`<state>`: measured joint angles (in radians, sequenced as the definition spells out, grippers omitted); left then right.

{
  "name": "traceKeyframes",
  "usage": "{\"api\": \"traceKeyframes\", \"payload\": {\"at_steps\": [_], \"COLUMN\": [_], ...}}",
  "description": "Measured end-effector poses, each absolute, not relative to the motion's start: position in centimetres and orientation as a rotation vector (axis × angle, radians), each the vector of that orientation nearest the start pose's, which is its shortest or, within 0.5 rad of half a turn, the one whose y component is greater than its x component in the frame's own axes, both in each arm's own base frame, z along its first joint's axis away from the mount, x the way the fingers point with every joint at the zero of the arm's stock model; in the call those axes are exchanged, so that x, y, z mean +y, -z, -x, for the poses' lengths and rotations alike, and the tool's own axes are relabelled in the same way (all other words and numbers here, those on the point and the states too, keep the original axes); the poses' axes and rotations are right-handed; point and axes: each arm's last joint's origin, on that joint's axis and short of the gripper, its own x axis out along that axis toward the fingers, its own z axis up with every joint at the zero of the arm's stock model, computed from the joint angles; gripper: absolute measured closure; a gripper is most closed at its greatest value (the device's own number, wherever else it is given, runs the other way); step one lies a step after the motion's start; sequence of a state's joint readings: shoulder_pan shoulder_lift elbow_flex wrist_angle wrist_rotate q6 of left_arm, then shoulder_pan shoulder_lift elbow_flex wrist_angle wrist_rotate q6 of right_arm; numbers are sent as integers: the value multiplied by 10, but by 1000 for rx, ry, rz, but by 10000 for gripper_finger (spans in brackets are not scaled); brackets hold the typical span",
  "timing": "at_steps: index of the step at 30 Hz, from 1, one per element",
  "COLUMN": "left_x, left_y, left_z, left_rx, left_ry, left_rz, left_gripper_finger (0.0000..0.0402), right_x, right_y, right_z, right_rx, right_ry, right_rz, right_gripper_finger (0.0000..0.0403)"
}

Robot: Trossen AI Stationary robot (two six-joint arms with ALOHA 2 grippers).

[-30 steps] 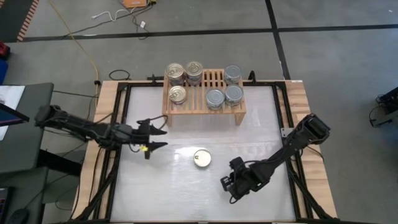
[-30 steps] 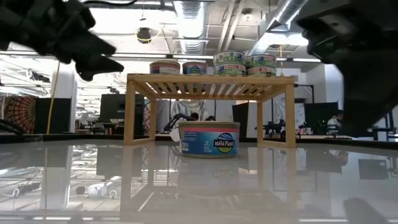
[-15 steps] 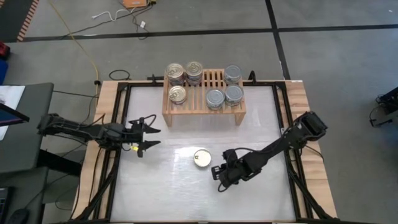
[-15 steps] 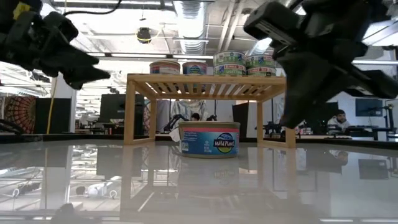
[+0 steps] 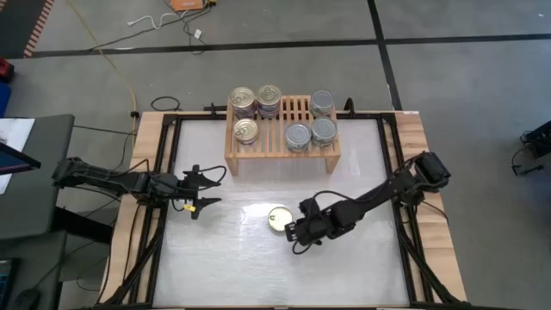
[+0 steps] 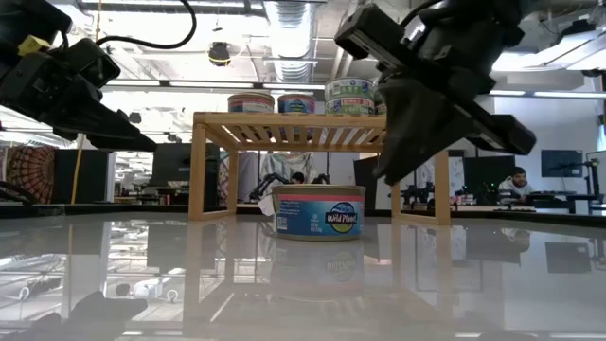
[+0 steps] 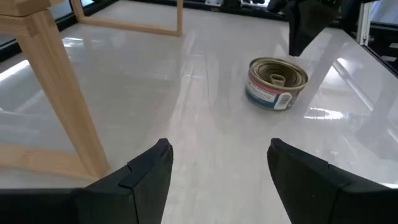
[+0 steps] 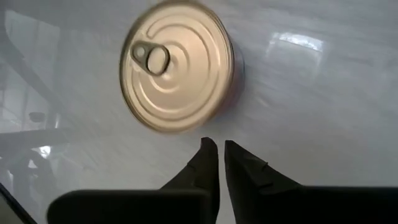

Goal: Stack canned seafood by type on shelf
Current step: Stack the blue-pink tuna can on top of the other blue-pink tuna can on the shelf

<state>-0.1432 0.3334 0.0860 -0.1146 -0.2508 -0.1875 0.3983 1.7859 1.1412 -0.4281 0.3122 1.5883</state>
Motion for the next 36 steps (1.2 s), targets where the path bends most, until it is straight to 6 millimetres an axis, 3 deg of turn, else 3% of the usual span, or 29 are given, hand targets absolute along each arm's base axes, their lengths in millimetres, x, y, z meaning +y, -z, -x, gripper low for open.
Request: {"api": "traceKeyframes", "payload": {"at_steps": [9, 21, 28, 36], "left_x": [-9, -9, -9, -9], "left_y": [-156, -156, -156, -156], "left_z": [-113, -113, -113, -113], "left_rx": [315, 313, 313, 310], "left_ry": [-137, -138, -139, -139], "left_rz": [120, 120, 120, 121], "left_gripper_finger": [150, 150, 150, 150], "right_x": [112, 90, 90, 91], "right_y": [-182, -180, -162, -160], "right_z": [-343, -345, -350, -353], "right_rx": [741, 762, 795, 791], "right_ry": [657, 732, 754, 733], "right_rz": [-1088, -1094, -1080, -1085], "right_gripper_finger": [297, 215, 233, 266]}}
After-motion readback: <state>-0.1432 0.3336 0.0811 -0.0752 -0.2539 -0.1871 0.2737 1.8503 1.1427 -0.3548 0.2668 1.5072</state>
